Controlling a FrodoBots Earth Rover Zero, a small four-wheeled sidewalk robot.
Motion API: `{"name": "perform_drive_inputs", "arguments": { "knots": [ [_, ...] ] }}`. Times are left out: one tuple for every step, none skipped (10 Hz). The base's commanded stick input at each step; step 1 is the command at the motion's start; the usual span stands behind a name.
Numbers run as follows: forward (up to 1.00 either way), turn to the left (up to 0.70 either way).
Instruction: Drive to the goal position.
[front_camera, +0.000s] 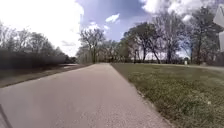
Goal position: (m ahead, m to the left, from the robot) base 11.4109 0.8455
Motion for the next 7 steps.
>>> {"name": "perform_drive_inputs", "arguments": {
  "knots": [
    [1.0,0.0],
    [1.0,0.0],
    [1.0,0.0],
    [1.0,0.0],
    [1.0,0.0],
    [1.0,0.0],
    [1.0,0.0]
  ]
}}
